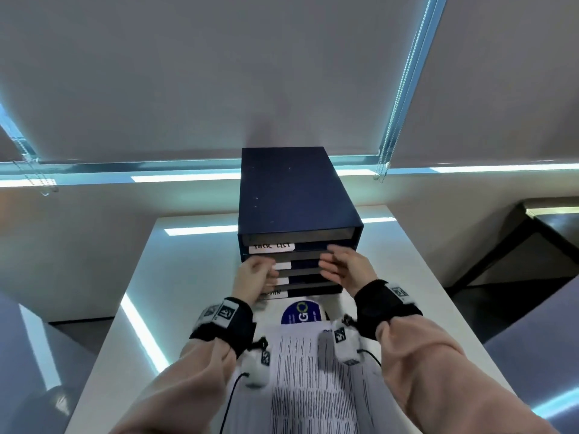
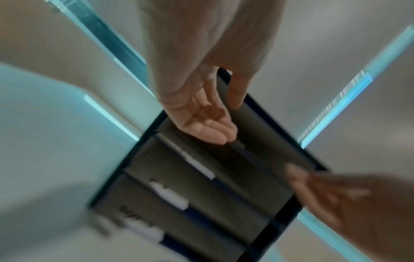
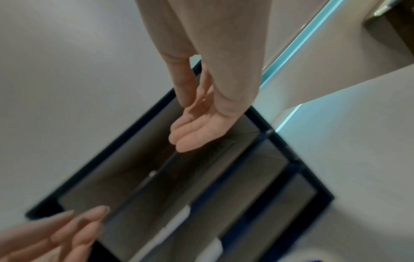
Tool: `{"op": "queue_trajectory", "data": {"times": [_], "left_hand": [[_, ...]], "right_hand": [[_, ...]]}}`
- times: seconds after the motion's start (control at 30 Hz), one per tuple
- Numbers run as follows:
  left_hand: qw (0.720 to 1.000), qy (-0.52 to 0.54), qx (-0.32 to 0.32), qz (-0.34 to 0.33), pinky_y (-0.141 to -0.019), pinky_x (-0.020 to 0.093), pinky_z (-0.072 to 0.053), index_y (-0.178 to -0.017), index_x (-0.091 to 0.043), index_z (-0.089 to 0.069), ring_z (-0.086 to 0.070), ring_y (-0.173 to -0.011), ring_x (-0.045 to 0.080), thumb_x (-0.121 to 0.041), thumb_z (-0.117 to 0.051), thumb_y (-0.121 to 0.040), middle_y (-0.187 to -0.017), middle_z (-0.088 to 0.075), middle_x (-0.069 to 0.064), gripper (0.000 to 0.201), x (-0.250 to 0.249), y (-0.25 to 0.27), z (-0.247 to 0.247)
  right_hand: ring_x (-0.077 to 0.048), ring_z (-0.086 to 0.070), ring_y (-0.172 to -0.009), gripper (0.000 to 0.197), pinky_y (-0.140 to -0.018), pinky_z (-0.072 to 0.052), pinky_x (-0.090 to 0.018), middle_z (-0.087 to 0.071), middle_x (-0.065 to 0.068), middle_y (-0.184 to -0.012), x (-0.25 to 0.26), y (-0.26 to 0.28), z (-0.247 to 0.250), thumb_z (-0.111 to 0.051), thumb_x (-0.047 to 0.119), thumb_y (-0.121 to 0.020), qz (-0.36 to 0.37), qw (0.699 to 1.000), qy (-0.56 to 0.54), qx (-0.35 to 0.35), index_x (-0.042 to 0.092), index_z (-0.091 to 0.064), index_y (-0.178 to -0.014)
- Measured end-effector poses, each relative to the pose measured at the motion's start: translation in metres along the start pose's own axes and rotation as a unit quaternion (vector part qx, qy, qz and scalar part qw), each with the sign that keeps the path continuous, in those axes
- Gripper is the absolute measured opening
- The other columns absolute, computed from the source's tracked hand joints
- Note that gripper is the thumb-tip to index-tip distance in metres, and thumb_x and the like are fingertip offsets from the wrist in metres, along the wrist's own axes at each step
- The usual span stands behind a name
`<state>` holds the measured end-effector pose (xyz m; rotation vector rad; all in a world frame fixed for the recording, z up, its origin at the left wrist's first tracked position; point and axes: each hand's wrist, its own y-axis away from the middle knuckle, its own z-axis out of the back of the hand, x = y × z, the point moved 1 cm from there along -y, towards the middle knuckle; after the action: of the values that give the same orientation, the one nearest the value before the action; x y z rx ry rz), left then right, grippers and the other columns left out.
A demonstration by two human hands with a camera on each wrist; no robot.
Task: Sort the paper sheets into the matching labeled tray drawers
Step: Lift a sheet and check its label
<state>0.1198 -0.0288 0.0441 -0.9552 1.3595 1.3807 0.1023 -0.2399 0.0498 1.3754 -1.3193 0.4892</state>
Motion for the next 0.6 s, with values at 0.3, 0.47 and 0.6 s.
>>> {"op": "queue_trajectory", "data": {"times": [0.3,0.47,0.6], "left_hand": [[0.821,-0.545,0.069,-0.155,-0.097,0.028,-0.039,-0.14,-0.03,-0.037,-0.044,-0.116,0.016,-0.043,-0.058,-0.085,-0.129,-0.042,-0.004,0.06,0.14,0.06,0.025],[0.758,-0.605,-0.002,-0.245,-0.066,0.026,-0.048,-0.102,-0.03,-0.062,-0.055,-0.074,0.014,-0.031,-0.087,-0.048,-0.086,-0.057,-0.009,0.06,0.138,0.073,0.018],[0.765,-0.599,0.019,-0.237,-0.085,0.033,-0.04,-0.126,-0.034,-0.047,-0.05,-0.087,0.018,-0.043,-0.073,-0.071,-0.096,-0.05,-0.004,0.062,0.13,0.08,0.012]], "right_hand": [[-0.025,-0.059,-0.097,0.036,-0.083,-0.048,-0.024,-0.054,-0.014,-0.121,-0.136,0.065,0.093,-0.045,-0.001,-0.086,-0.011,0.863,0.493,-0.11,0.011,-0.06,-0.117],[-0.03,-0.049,-0.122,0.045,-0.101,-0.037,-0.027,-0.041,-0.015,-0.133,-0.154,0.081,0.099,-0.039,-0.005,-0.093,0.028,0.853,0.518,-0.059,0.01,-0.049,-0.134],[-0.027,-0.051,-0.124,0.059,-0.098,-0.04,-0.03,-0.047,-0.012,-0.139,-0.156,0.074,0.108,-0.034,-0.017,-0.083,-0.002,0.905,0.422,-0.059,0.008,-0.046,-0.135]]}}
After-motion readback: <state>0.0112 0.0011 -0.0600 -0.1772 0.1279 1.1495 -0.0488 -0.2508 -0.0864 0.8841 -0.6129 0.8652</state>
